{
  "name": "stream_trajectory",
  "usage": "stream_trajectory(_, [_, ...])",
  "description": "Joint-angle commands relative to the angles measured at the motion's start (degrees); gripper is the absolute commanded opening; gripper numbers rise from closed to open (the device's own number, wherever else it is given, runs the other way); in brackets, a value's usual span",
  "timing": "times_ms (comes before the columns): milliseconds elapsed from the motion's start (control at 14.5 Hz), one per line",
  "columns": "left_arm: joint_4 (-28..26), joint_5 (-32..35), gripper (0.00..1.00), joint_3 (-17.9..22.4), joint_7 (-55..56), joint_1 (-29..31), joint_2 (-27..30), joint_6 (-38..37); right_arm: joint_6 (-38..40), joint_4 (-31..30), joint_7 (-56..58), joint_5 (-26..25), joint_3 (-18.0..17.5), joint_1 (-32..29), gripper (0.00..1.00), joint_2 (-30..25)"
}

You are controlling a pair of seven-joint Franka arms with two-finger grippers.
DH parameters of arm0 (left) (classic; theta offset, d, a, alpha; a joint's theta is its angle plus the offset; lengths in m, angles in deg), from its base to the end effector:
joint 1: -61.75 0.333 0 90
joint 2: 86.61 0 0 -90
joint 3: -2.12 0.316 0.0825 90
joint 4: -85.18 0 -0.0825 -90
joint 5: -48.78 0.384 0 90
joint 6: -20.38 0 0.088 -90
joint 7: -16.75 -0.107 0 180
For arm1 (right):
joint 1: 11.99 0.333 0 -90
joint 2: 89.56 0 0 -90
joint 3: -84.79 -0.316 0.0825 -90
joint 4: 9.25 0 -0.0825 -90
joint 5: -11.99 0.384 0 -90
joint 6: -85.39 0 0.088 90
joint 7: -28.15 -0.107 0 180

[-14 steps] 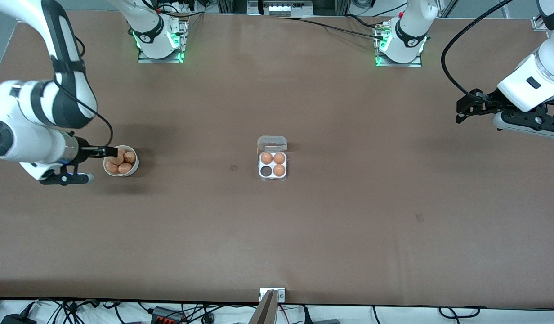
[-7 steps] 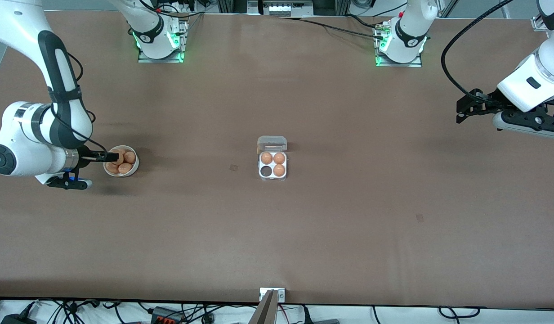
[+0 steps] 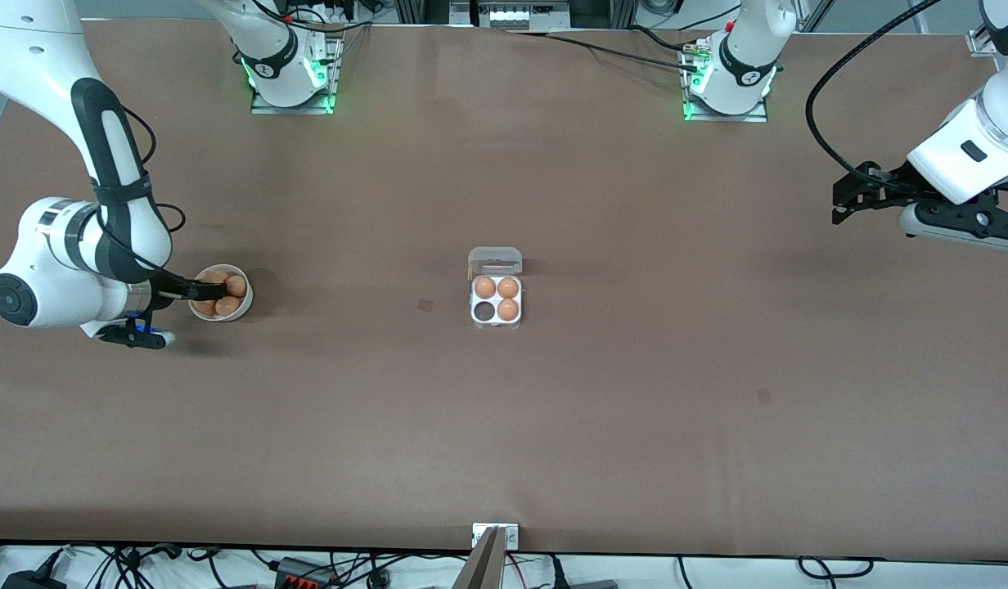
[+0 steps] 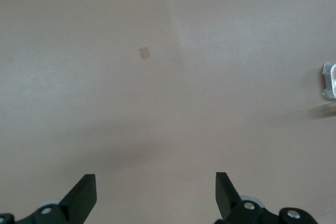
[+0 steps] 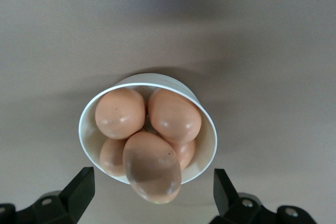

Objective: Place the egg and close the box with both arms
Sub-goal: 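Grasp a brown egg from the bowl with the right gripper and lift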

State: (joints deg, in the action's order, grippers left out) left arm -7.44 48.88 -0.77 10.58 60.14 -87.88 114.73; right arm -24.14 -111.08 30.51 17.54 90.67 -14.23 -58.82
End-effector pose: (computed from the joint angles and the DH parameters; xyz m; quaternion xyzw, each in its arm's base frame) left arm 0.5653 -0.0440 0.5971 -0.9957 0.0930 -0.0040 0.0004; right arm 0.6059 -0.0760 0.2319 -0.9775 0.0723 0.1956 0.0324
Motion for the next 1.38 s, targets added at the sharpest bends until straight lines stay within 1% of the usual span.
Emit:
stream_trajectory(0, [1.0,1.2,1.0,0.1,-1.5,0.2,-0.2,-1.1,0.7,0.1,0.4,1.0,-0.4,-1.1,0.96,0.1])
stream_trajectory(138, [1.1,1.2,1.0,0.1,-1.7,0.2,-0.3,-1.3,0.6,0.1,0.4,1.0,-0.4,-1.0,0.86,0.4])
stream_trajectory(207, [1.1,1.2,1.0,0.1,-1.7,0.2,-0.3,-1.5,0.6,0.2,0.4,1.0,-0.5,-1.0,0.75,0.4])
stream_trajectory(346, [1.2,1.2,1.0,0.1,-1.6,0.1,-0.3,-1.7,0.6,0.3,0.4,1.0,-0.5,-0.9,0.63,0.4])
stream_trajectory(622, [1.2,1.2,1.0,0.1,-1.0,0.1,-0.3,-1.7,0.6,0.3,0.4,1.0,-0.6,-0.8,0.47,0.4])
stream_trajectory(691, [1.2,1.2,1.0,0.1,-1.1,0.1,-0.3,-1.7,0.6,0.3,0.4,1.1,-0.6,-0.8,0.47,0.4])
stream_trajectory(829, [1.2,1.2,1.0,0.1,-1.1,0.1,-0.3,-1.6,0.7,0.3,0.4,1.9,-0.6,-0.8,0.41,0.4])
stream_trajectory(1175, [1.2,1.2,1.0,0.1,-1.2,0.2,-0.3,-1.5,0.8,0.6,1.0,1.9,-0.7,-0.7,0.36,0.2])
stream_trajectory(1244, [1.1,1.2,1.0,0.2,-1.2,0.1,-0.3,-1.6,1.6,1.4,1.1,2.0,-0.7,-0.7,0.36,-0.2])
stream_trajectory(1313, [1.2,1.2,1.0,0.1,-1.2,0.1,-0.3,-1.6,5.0,4.3,1.1,2.4,-1.0,-0.5,0.36,-0.2])
